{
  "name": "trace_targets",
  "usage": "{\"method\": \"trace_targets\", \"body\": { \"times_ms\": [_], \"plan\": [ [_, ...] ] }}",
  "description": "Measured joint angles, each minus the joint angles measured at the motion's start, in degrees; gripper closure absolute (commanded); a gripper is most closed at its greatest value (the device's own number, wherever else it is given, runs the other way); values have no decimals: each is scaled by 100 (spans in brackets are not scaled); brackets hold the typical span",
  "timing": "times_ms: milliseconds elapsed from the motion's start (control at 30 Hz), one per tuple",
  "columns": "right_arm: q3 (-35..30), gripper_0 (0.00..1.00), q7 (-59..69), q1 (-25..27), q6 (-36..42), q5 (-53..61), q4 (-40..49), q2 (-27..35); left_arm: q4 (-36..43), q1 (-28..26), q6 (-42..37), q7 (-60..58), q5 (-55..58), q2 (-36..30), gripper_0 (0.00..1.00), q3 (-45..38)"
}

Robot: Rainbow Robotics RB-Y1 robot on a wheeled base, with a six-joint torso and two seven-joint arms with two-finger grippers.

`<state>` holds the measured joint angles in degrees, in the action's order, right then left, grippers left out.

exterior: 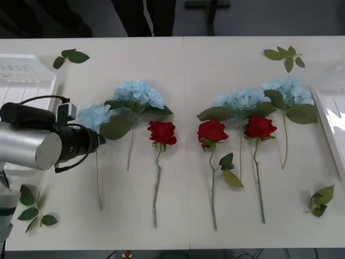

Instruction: Place the red flowers into the right box and the blue flowers into the left box. If a person shows an open palm, hand one flower to the person first, then continue sorting.

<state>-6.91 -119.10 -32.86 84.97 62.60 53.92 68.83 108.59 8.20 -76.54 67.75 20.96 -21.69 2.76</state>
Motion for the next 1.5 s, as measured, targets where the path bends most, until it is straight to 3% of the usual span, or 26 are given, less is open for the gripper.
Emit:
{"method": "trace_targets", "body": {
  "times_ms": [267,300,367,400,433,467,500,600,700,800,833,867,1033,1267,1500],
  "plan": [
    [-10,100,-10,1338,-831,555,399,0,-902,429,474,2,-451,95,0,149],
    [-22,100,-10,1539,-943,602,491,0,-1002,462,544,2,-496,95,4,169],
    [-65,100,-10,1942,-1189,680,710,0,-1189,530,686,2,-586,95,19,226],
    [-95,100,-10,2112,-1282,691,798,0,-1251,558,726,2,-623,95,52,258],
    [-118,100,-10,2239,-1335,690,854,-1,-1292,575,747,2,-658,95,52,293],
    [-137,100,-10,2341,-1386,690,885,-4,-1311,585,752,2,-691,95,88,329],
    [-144,100,-10,2405,-1423,690,891,-13,-1314,586,752,2,-714,95,100,360],
    [-144,93,-10,2433,-1550,503,885,-188,-1314,586,752,3,-730,95,100,429],
    [-144,76,-11,2350,-1706,250,883,-481,-1315,586,752,6,-730,95,100,448],
    [-144,19,-22,2275,-1902,208,882,-715,-1315,586,752,17,-728,95,100,448],
    [-144,5,-40,2261,-1934,209,882,-764,-1310,586,747,18,-725,95,100,448],
    [-144,1,-74,2257,-1943,213,882,-795,-1295,586,711,19,-715,95,100,446],
    [-144,0,-188,2257,-1820,382,976,-809,-876,586,-40,54,-576,69,100,290],
    [-474,0,-187,2222,-1017,705,1785,-809,201,586,-1097,80,81,-274,100,-488],
    [-307,0,227,1742,-511,769,2600,-810,549,586,-1495,121,552,-556,100,-1223]
  ]
}}
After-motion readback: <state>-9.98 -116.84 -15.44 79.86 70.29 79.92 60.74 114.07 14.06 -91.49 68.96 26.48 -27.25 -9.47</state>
